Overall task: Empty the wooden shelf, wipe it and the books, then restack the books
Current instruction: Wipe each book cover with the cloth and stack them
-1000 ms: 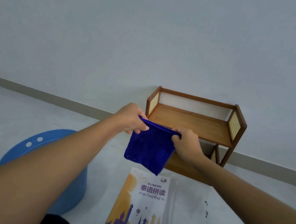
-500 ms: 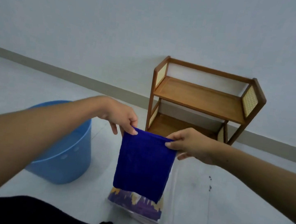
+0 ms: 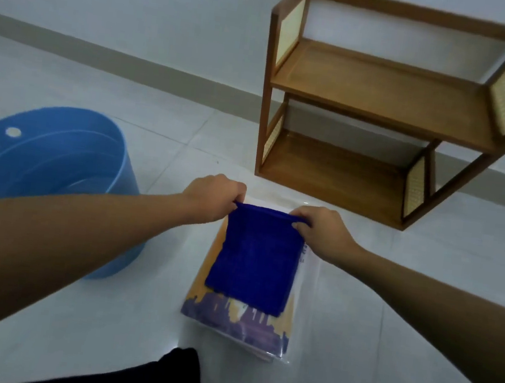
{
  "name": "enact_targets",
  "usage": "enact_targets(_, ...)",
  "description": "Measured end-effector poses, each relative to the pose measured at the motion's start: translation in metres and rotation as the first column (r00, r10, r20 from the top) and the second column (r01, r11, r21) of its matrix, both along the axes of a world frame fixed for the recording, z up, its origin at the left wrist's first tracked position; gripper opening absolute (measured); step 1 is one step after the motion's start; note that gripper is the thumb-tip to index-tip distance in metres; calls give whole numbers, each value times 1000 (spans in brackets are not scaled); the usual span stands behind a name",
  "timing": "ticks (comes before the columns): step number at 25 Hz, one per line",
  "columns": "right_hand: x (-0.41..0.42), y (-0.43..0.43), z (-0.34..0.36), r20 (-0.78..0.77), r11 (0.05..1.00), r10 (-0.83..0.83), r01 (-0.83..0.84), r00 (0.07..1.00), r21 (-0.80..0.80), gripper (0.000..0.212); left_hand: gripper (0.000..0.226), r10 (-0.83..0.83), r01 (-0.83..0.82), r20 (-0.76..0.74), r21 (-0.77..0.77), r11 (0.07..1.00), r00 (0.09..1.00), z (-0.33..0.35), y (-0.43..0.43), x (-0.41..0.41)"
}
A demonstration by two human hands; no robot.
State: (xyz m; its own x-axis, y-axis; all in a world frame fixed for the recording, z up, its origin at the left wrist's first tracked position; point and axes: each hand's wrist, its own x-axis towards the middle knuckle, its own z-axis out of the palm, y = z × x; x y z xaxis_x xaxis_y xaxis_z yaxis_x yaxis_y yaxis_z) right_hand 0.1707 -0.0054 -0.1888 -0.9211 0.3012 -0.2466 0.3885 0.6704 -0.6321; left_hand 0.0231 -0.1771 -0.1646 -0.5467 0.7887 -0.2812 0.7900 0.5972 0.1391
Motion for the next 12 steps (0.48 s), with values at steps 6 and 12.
enact_targets(6,43,-12,-19,-153,648,671,-474,725,596,34,11,-536,542,-199,-25,840,821,-28,-42,22)
enact_targets(12,76,-20,-59,97,405,800,-653,592,640,49,26,-570,553,-2,-244,797,822,-42,-59,51)
